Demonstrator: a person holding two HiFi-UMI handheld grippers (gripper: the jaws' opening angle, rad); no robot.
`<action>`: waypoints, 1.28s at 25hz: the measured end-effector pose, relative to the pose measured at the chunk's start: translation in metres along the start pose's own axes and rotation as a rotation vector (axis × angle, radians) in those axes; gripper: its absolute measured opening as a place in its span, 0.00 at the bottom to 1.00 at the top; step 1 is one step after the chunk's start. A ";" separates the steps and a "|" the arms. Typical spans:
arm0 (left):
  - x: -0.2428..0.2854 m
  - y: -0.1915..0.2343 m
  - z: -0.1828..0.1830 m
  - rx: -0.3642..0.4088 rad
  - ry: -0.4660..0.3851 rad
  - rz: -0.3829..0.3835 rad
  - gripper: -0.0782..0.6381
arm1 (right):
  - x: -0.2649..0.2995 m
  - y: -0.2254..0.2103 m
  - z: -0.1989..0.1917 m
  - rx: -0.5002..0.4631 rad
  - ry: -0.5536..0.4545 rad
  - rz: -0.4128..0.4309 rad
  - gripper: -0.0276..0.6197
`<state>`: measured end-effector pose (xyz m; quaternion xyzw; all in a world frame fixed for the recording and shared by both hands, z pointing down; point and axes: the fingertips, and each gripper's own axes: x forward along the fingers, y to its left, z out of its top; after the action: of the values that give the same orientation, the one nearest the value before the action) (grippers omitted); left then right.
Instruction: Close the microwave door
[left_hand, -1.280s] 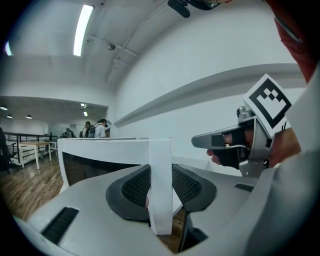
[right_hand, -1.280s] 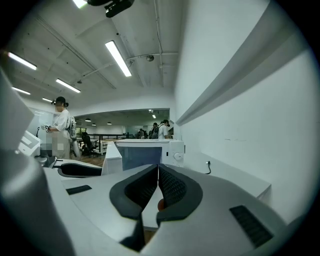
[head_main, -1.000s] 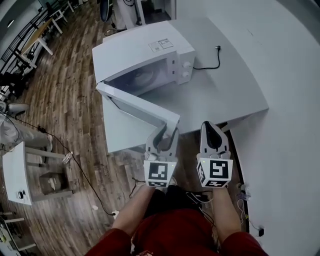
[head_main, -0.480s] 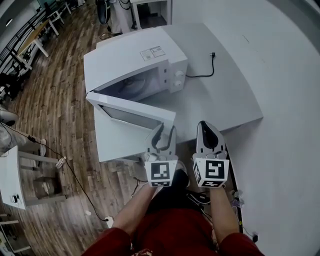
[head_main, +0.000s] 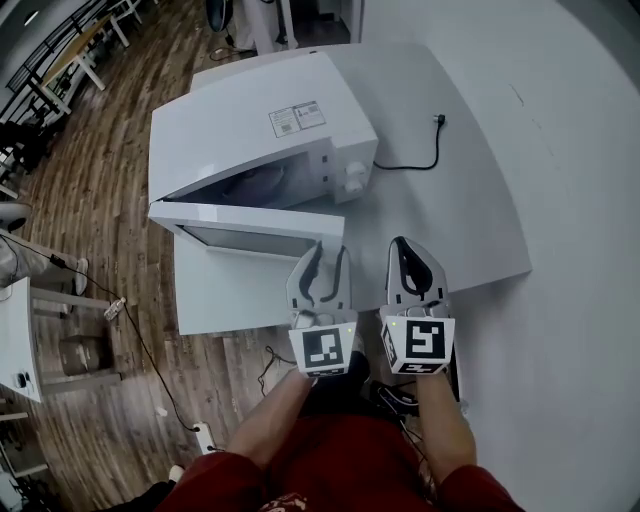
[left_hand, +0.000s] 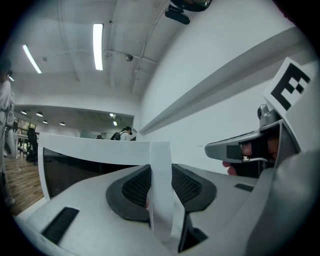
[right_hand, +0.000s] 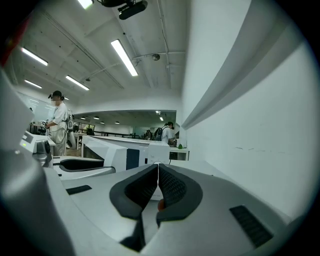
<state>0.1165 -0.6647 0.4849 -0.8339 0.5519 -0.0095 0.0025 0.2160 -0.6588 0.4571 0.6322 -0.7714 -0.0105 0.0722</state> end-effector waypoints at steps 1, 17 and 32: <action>0.007 0.000 0.000 -0.002 -0.001 0.014 0.31 | 0.008 -0.005 -0.001 0.003 0.001 0.010 0.09; 0.106 0.026 -0.001 -0.001 0.001 0.193 0.32 | 0.109 -0.043 -0.008 0.018 0.020 0.148 0.09; 0.128 0.038 0.008 -0.049 -0.038 0.288 0.32 | 0.143 -0.053 0.000 0.017 0.023 0.203 0.09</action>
<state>0.1318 -0.7979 0.4777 -0.7459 0.6657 0.0203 -0.0059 0.2406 -0.8091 0.4650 0.5515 -0.8306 0.0108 0.0762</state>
